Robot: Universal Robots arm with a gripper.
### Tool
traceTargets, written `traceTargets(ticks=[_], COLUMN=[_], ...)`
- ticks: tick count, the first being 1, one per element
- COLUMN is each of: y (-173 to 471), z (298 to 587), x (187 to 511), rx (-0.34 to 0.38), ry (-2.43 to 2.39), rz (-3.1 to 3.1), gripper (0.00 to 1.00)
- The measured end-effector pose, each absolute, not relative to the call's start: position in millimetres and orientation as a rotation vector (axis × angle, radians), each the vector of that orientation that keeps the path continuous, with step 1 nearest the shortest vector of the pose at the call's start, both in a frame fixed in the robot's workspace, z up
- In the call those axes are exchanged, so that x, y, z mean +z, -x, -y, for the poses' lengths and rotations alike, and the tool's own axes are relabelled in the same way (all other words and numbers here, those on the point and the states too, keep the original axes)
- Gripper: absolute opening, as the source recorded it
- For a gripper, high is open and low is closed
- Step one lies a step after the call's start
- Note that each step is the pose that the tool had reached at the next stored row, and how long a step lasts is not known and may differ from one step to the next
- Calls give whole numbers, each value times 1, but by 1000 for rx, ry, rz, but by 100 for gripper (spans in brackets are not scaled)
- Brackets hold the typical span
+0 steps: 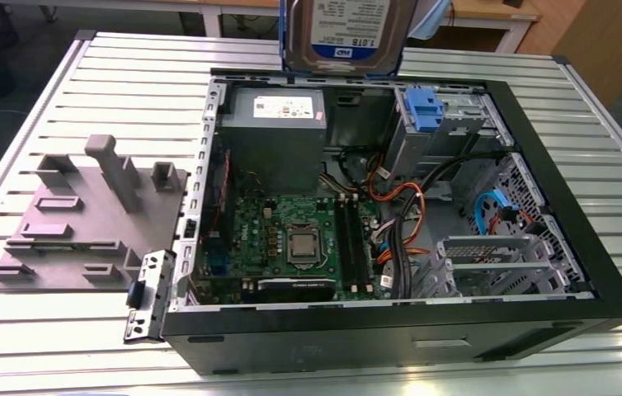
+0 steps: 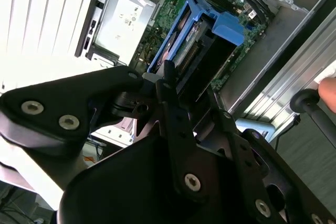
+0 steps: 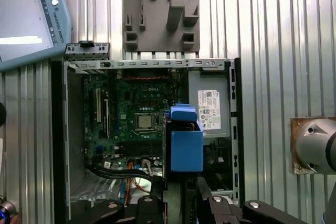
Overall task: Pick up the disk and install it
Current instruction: 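Pick up the disk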
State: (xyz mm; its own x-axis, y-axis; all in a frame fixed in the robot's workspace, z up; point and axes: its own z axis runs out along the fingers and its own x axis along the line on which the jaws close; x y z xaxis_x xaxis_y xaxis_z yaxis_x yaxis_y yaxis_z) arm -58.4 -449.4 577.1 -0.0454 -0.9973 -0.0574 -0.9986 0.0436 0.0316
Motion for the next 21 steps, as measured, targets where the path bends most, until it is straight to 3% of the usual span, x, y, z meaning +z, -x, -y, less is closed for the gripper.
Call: traceTargets(ticks=[21], y=[58], z=[481], x=[576], rx=[98], ry=[2157], rz=[-2255], gripper=[35])
